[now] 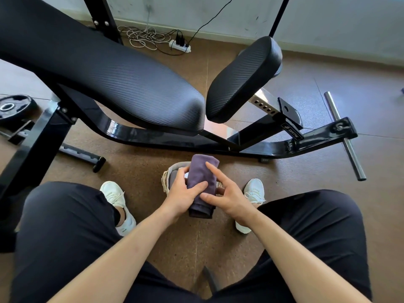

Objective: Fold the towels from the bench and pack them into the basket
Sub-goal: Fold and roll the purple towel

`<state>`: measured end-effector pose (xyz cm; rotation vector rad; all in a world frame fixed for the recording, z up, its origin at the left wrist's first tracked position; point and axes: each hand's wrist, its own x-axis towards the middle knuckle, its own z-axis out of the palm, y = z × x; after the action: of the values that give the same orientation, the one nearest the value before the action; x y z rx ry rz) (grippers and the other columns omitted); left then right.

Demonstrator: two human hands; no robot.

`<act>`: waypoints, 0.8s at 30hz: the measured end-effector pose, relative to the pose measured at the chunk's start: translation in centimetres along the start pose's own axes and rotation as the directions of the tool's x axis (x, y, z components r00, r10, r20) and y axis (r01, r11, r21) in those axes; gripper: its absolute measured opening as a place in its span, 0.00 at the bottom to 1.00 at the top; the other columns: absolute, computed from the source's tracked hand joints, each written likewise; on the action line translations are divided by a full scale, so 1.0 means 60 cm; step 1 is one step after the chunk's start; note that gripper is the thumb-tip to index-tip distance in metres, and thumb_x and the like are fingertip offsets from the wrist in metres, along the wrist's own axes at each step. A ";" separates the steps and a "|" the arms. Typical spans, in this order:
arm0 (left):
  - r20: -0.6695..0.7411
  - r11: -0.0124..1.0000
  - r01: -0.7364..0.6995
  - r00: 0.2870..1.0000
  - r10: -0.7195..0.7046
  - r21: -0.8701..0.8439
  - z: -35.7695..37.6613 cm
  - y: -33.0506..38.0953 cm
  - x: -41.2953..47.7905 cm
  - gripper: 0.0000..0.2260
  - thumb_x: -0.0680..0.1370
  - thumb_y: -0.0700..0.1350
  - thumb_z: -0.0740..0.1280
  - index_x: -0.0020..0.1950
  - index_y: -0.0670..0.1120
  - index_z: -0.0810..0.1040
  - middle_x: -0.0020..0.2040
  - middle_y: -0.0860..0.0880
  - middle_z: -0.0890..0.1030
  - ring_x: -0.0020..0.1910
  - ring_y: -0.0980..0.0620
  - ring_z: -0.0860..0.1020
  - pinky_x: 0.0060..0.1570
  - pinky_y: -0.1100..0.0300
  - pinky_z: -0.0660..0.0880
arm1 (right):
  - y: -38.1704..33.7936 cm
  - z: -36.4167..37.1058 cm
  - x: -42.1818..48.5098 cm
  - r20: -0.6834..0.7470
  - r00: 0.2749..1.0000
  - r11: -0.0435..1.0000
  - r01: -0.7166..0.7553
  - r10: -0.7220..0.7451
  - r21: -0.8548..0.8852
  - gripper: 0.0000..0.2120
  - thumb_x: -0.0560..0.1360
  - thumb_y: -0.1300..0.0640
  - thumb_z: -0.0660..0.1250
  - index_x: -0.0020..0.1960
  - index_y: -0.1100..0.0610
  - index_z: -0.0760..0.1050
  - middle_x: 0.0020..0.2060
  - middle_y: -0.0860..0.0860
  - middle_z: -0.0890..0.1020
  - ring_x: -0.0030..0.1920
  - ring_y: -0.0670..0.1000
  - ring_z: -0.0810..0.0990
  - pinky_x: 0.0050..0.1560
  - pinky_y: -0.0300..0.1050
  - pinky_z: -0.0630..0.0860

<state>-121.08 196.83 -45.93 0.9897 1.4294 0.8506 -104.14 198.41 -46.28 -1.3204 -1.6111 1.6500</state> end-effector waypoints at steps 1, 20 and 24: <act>0.005 1.000 0.005 1.000 -0.005 0.005 0.000 -0.003 0.004 0.25 0.80 0.47 0.71 0.73 0.55 0.63 0.58 0.61 0.74 0.51 0.63 0.77 0.43 0.68 0.75 | 0.001 -0.001 0.001 -0.015 1.000 0.999 -0.007 0.007 -0.033 0.40 0.72 0.50 0.77 0.74 0.27 0.59 0.78 0.45 0.64 0.73 0.48 0.72 0.69 0.55 0.76; 0.265 0.942 0.307 0.905 -0.333 0.135 0.003 -0.158 0.167 0.29 0.78 0.46 0.73 0.75 0.62 0.64 0.75 0.47 0.69 0.68 0.47 0.75 0.67 0.50 0.77 | 0.146 -0.038 0.148 0.095 0.839 0.817 -0.543 0.535 0.196 0.38 0.75 0.65 0.74 0.79 0.45 0.62 0.66 0.55 0.73 0.61 0.56 0.80 0.52 0.48 0.84; 0.223 0.911 0.376 0.885 -0.408 0.170 0.033 -0.232 0.216 0.32 0.79 0.46 0.72 0.79 0.57 0.61 0.79 0.50 0.64 0.75 0.47 0.68 0.66 0.54 0.74 | 0.232 -0.028 0.201 0.032 0.806 0.804 -0.592 0.591 0.057 0.37 0.77 0.65 0.72 0.79 0.45 0.62 0.72 0.55 0.68 0.65 0.53 0.76 0.60 0.49 0.81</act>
<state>-120.55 203.41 -63.89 0.8233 1.4038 0.3259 -103.84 206.89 -62.72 -1.9161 -1.1892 2.0361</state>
